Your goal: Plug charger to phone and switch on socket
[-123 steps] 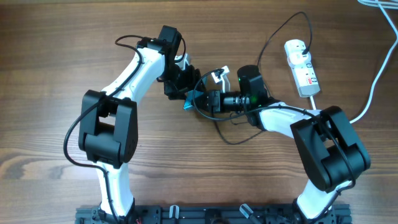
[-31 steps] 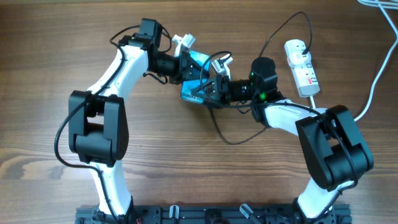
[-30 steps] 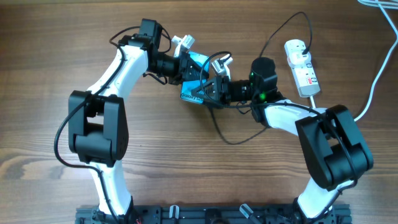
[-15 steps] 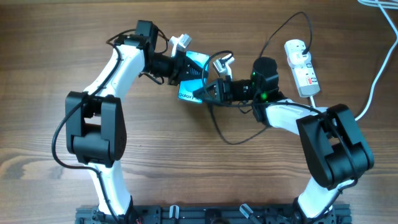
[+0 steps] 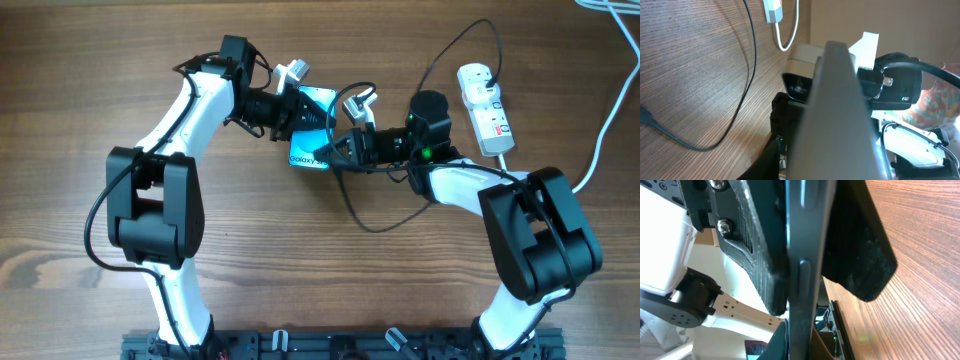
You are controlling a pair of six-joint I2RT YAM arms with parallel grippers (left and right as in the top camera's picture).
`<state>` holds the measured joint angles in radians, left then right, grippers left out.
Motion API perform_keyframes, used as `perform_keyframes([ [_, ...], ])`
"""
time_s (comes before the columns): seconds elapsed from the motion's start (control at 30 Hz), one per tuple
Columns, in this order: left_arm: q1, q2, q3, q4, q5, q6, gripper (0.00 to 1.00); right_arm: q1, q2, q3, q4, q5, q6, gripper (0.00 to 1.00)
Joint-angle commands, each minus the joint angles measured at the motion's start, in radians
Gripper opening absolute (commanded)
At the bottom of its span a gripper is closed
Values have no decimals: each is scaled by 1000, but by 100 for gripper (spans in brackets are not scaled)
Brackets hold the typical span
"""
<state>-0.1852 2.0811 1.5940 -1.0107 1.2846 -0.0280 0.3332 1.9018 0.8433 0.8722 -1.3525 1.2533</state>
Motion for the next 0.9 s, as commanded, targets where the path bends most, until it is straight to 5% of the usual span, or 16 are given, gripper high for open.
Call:
perform_keyframes([
  [0.0, 14, -24, 10, -11, 6, -28, 22, -33, 4, 0, -5, 5, 34, 4],
  [0.33, 16, -24, 10, -7, 6, -28, 22, -37, 4, 0, -5, 55, 108, 4],
  [0.43, 16, -24, 10, 4, 6, -28, 5, -43, 4, 0, -5, 53, 108, 7],
  [0.47, 16, -24, 10, 8, 6, -28, 4, -43, 4, 0, -4, 48, 107, 22],
  [0.53, 19, -24, 10, 22, 6, -28, 4, -43, 4, 0, -4, 34, 105, 78],
  [0.57, 23, -24, 10, 32, 5, -28, 4, -43, 4, 0, 5, 28, 95, 90],
  [0.67, 45, -24, 10, 41, 1, -28, 4, -43, 4, 0, 49, 15, 81, 99],
  [0.87, 161, -24, 10, -44, -195, -28, 4, -43, -10, 0, 167, 11, 129, 99],
])
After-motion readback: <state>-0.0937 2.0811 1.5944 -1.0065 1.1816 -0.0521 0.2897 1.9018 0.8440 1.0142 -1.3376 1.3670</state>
